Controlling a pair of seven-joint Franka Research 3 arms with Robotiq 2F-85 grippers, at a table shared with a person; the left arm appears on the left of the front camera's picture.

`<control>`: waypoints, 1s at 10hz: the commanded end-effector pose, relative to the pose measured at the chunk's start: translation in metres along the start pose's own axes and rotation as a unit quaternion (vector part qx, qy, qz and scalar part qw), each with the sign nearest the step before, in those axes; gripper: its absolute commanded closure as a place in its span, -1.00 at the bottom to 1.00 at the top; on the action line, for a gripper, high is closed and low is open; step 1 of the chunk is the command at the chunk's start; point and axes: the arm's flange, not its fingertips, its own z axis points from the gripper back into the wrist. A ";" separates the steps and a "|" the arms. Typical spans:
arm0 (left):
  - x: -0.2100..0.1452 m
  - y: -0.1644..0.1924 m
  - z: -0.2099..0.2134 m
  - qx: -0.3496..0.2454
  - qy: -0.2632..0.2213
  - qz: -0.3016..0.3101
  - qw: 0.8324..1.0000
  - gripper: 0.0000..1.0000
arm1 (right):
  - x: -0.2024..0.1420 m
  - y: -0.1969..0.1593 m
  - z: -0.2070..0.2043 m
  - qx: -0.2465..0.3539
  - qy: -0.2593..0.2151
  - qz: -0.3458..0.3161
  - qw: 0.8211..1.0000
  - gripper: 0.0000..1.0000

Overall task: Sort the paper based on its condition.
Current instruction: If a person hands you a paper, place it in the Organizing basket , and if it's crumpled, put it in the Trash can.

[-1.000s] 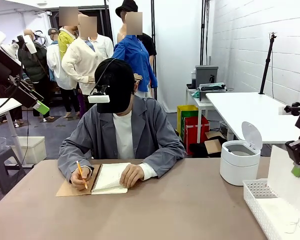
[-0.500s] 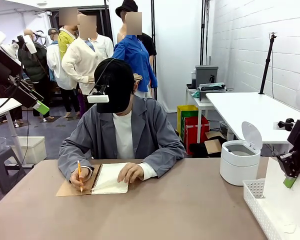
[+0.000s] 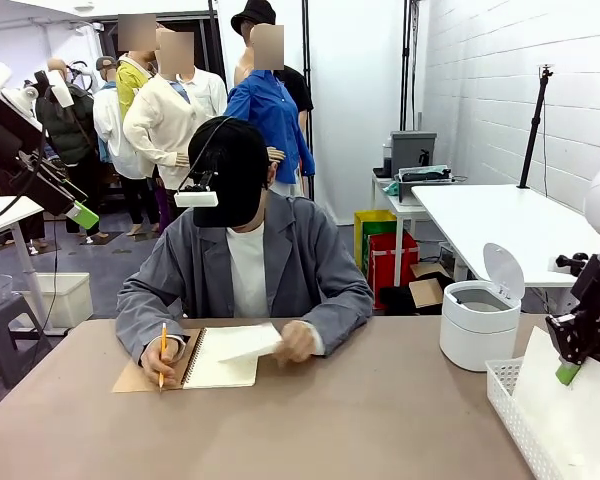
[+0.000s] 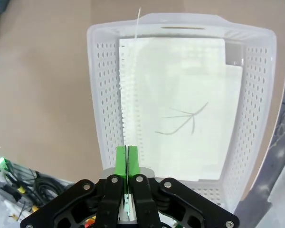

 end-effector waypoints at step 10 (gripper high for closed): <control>-0.001 0.000 0.000 -0.001 0.000 0.001 1.000 -1.00 | -0.028 0.003 0.011 -0.095 -0.012 0.091 0.991 -1.00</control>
